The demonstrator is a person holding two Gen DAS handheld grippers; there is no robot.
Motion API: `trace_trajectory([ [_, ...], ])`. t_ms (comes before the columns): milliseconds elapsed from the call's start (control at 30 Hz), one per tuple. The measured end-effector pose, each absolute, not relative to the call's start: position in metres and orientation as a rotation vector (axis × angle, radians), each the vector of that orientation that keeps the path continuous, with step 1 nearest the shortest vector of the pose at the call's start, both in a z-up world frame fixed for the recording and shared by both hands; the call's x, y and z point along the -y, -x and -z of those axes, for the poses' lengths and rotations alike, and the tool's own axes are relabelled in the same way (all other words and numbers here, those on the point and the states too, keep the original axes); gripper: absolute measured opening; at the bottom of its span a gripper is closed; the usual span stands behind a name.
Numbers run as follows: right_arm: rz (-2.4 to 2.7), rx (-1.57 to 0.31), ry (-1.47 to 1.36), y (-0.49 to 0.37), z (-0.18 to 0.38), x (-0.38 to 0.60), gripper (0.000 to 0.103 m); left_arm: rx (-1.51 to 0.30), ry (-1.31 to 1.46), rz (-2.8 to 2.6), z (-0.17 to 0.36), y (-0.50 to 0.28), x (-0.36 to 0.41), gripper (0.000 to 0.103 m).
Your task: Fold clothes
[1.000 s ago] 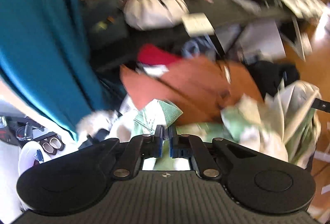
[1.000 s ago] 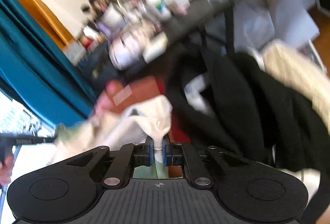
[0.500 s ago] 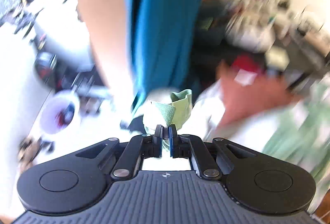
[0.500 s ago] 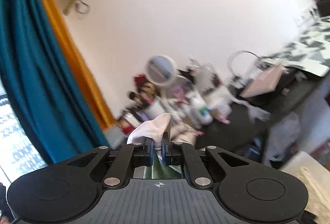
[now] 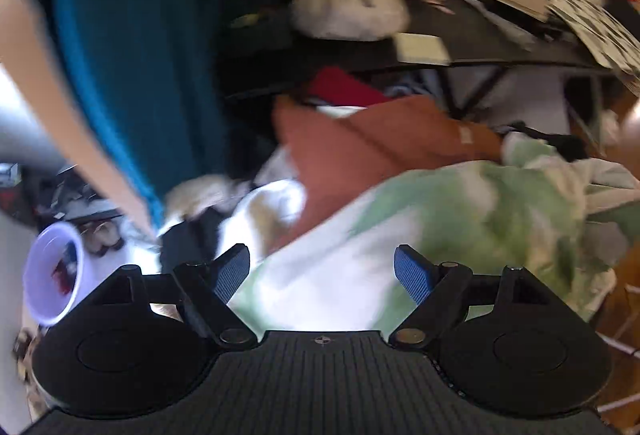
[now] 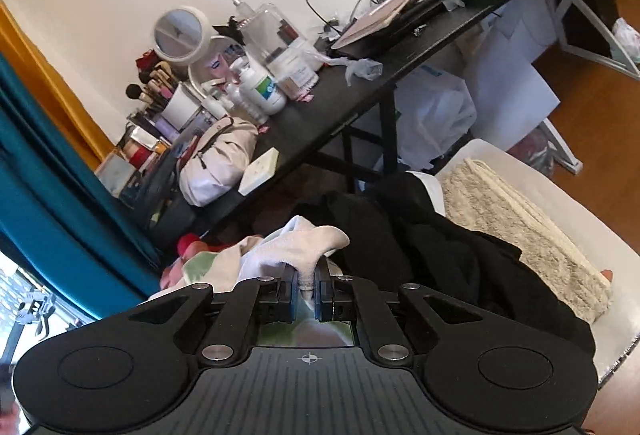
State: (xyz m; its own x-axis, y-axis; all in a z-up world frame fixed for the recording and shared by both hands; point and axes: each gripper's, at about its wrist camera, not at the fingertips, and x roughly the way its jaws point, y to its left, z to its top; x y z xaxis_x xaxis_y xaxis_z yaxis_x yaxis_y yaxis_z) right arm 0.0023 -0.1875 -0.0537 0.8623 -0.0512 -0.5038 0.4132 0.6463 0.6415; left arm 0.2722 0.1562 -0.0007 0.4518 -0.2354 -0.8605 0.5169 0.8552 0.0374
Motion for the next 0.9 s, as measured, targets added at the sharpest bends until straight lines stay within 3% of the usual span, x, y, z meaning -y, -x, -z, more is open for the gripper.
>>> trace_trajectory([
  [200,0.23,-0.478,-0.787,0.013,0.043,0.167,0.006,-1.012,-0.46,0.472,0.033,-0.275,-0.094,0.081],
  [267,0.222,-0.48,-0.775,0.014,0.038,0.163,0.006,-1.021,-0.436,0.473,0.034,-0.277,-0.093,0.055],
  [300,0.218,-0.481,-0.774,0.015,0.036,0.163,0.006,-1.034,-0.404,0.49,0.032,-0.276,-0.096,0.016],
  [400,0.207,-0.479,-0.767,0.014,0.03,0.162,0.006,-0.99,-0.392,0.479,0.02,-0.268,-0.101,0.003],
  [533,0.201,-0.475,-0.758,0.003,0.026,0.166,0.006,-0.893,-0.251,0.419,-0.014,-0.261,-0.128,0.0],
  [667,0.21,-0.443,-0.753,-0.016,0.014,0.173,0.006,-0.672,-0.123,0.285,-0.08,-0.257,-0.175,0.0],
  [800,0.166,-0.377,-0.752,-0.035,-0.007,0.171,0.006,-0.669,-0.066,0.305,-0.11,-0.259,-0.211,0.003],
  [867,0.136,-0.367,-0.74,-0.042,-0.012,0.168,0.006,-0.729,-0.115,0.323,-0.095,-0.257,-0.208,0.023],
  [900,0.126,-0.371,-0.731,-0.045,-0.012,0.165,0.006,-0.768,-0.136,0.333,-0.083,-0.255,-0.202,0.05],
])
